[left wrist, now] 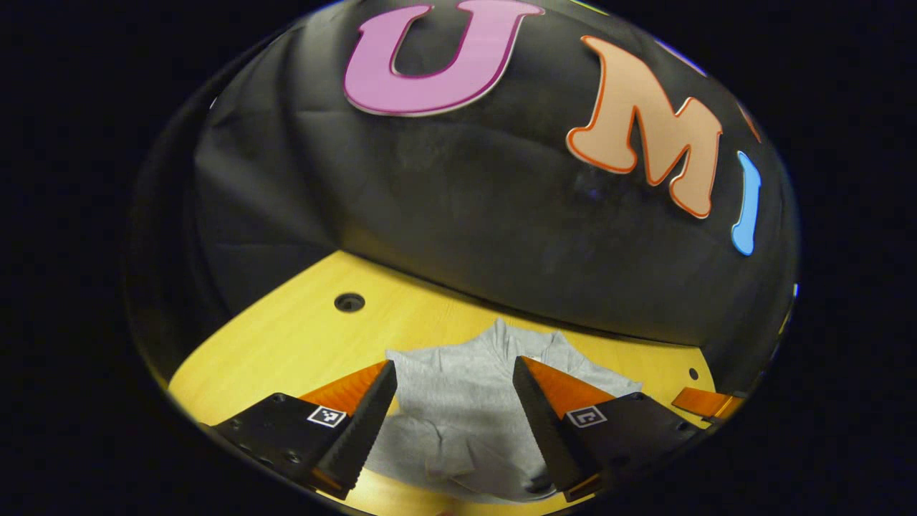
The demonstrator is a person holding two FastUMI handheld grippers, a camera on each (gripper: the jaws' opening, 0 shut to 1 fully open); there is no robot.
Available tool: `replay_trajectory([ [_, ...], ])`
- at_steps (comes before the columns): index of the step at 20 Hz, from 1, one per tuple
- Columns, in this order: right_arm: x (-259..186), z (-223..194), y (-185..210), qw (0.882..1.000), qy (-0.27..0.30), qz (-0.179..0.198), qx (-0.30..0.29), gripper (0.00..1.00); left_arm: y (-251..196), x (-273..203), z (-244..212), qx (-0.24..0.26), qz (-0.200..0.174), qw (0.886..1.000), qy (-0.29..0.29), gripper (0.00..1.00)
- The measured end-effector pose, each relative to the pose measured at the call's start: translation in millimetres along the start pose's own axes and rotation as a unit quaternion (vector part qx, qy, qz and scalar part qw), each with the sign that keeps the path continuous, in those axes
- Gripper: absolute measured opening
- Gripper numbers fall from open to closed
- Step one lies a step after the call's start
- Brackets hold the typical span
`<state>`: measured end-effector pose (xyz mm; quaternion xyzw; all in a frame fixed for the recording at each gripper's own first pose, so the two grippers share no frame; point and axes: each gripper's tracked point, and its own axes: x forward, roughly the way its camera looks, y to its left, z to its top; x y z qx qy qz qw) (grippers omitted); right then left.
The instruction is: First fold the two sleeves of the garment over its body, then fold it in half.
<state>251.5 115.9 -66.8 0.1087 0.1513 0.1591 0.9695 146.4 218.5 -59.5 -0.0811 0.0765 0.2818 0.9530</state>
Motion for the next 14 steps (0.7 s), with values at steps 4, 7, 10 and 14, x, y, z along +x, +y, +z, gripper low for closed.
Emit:
replay_trajectory([
  [4,-34,16,5,0.996,-0.040,-0.018,-0.074,0.98,1,-33,31,0.033,-0.009,0.999,-0.028,0.95],
  [7,-69,27,15,0.987,-0.076,-0.036,-0.137,0.97,1,-66,46,0.035,-0.022,0.998,-0.052,0.95],
  [10,-108,34,34,0.979,-0.117,-0.039,-0.160,0.98,4,-99,47,0.062,-0.024,0.996,-0.064,0.95],
  [14,-162,24,45,0.974,-0.149,-0.050,-0.164,0.98,3,-148,37,0.094,-0.035,0.992,-0.079,0.95],
])
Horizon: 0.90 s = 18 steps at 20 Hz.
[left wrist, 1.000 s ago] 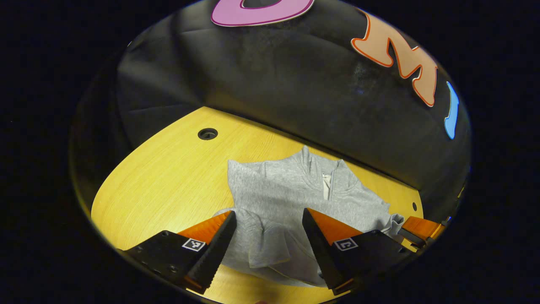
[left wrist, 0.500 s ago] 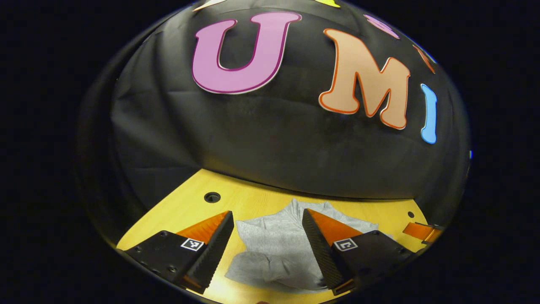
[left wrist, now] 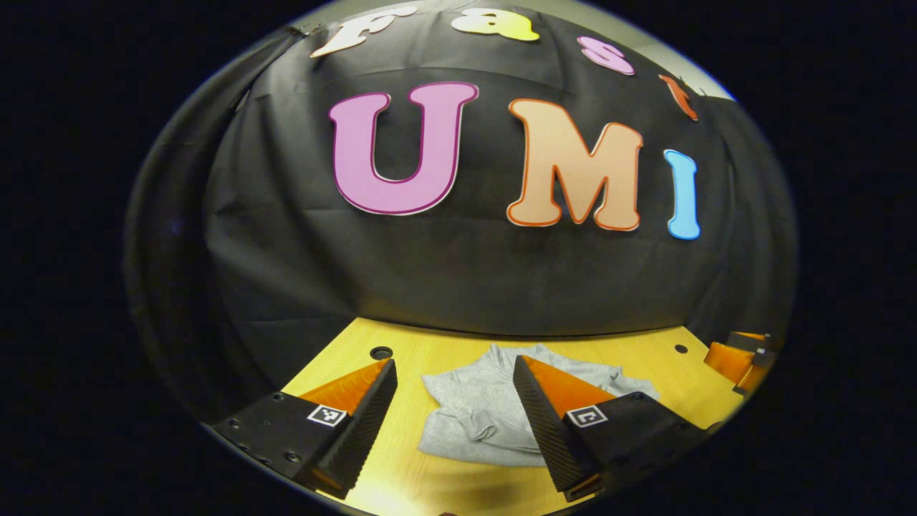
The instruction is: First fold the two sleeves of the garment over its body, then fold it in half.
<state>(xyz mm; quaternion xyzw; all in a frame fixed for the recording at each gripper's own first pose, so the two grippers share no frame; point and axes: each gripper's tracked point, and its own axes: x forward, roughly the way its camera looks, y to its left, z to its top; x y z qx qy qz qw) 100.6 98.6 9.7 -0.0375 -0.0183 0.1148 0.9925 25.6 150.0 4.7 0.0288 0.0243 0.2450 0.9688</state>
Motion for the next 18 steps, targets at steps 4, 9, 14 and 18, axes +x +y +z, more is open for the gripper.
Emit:
replay_trajectory([
  [4,-46,1,-2,1.000,-0.014,-0.019,-0.006,0.97,-17,-40,-18,-0.005,-0.023,1.000,0.008,0.95],
  [9,-77,6,-7,0.999,-0.028,-0.043,-0.005,0.97,-33,-67,-37,0.010,-0.056,0.998,0.023,0.95],
  [14,-91,3,-16,0.998,-0.025,-0.063,0.008,0.97,-51,-68,-47,0.030,-0.094,0.994,0.039,0.95],
  [18,-105,6,-25,0.996,-0.029,-0.084,0.015,0.98,-61,-69,-46,0.041,-0.118,0.991,0.038,0.95],
])
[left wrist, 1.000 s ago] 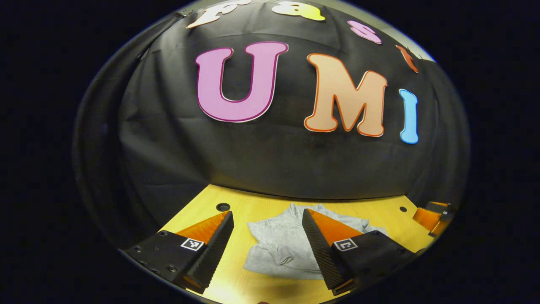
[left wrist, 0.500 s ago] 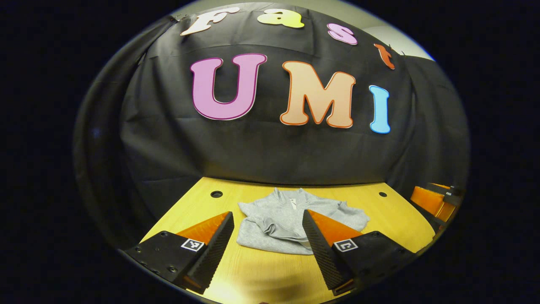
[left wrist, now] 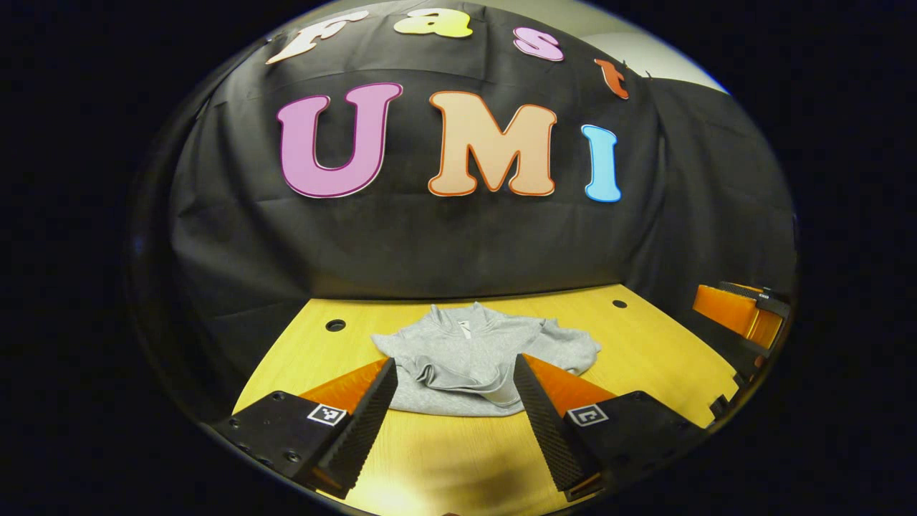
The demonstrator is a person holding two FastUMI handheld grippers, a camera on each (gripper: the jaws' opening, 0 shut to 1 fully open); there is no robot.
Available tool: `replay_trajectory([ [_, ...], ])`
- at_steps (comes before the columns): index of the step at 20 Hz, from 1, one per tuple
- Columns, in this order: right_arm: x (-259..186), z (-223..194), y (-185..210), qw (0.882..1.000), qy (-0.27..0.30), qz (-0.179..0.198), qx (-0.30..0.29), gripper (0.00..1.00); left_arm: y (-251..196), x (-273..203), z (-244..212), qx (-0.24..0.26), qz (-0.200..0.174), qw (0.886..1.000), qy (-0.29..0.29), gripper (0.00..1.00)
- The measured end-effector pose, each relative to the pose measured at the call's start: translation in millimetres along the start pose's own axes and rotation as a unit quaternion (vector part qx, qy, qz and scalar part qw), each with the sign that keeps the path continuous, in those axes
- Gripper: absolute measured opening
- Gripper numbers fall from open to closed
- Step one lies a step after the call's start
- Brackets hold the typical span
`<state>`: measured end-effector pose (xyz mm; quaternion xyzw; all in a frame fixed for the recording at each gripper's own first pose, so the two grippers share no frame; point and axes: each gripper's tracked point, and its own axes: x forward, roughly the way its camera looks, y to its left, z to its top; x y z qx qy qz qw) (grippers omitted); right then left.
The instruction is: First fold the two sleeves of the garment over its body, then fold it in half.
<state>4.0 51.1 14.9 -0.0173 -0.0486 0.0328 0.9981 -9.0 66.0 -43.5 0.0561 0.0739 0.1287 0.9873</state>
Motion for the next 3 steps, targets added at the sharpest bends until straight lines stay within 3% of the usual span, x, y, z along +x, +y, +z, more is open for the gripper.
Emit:
replay_trajectory([
  [3,-10.5,-1.0,-5.6,1.000,-0.002,-0.017,0.003,0.97,-4.2,0.2,0.1,0.003,-0.017,1.000,0.000,0.95],
])
